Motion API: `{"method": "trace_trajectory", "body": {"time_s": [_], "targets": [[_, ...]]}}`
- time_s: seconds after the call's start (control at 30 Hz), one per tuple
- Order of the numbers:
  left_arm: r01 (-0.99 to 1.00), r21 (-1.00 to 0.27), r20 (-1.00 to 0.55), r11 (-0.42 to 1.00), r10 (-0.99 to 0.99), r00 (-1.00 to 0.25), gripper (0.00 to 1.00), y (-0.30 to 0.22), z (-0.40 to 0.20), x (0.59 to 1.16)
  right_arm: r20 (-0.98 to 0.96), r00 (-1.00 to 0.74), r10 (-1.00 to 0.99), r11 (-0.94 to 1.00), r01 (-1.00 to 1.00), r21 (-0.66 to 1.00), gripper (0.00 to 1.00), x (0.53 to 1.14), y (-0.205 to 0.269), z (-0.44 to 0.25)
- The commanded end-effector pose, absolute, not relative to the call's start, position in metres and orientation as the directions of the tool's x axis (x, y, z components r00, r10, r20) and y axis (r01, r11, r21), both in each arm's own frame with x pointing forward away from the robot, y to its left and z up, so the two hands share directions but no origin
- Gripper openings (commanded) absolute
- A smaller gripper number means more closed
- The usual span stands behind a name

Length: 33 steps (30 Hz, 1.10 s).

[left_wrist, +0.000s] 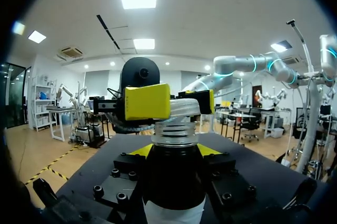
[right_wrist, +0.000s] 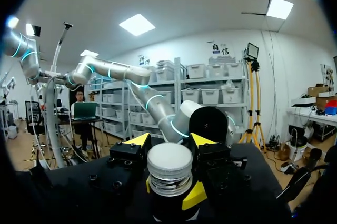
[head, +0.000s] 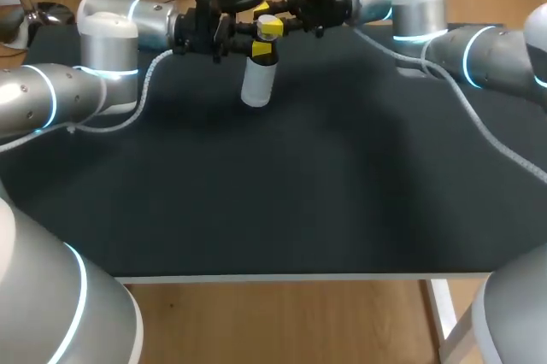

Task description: Unscrew the bottle cap

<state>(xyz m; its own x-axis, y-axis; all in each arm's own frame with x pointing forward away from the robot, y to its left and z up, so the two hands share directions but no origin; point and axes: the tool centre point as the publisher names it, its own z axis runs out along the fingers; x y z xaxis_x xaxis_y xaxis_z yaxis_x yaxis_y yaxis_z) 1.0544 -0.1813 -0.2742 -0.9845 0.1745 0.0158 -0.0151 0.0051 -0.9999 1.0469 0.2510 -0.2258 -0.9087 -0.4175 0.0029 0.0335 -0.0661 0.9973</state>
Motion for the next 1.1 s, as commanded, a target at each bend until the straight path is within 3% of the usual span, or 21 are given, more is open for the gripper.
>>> {"method": "trace_trajectory", "body": {"time_s": [0.03,0.53,0.83,1.1], "targets": [[-0.015,-1.000,0.016,0.006,0.176,-0.984,0.00,-0.182,-0.274,1.055,-0.044,-0.653,-0.756,-0.053,-0.006,0.999,0.00,1.059,0.242,-0.208],[-0.015,-1.000,0.016,0.006,0.176,-0.984,0.00,-0.182,-0.274,1.055,-0.088,-0.970,-0.226,0.050,-0.101,0.994,0.00,1.104,0.123,-0.196],[-0.015,-1.000,0.016,0.006,0.176,-0.984,0.00,-0.182,-0.274,1.055,-0.058,-0.994,0.092,0.165,-0.042,0.985,0.00,1.106,0.058,-0.257],[-0.015,-1.000,0.016,0.006,0.176,-0.984,0.00,-0.182,-0.274,1.055,-0.021,-0.972,0.234,0.309,0.053,0.949,0.00,1.100,0.033,-0.320]]}}
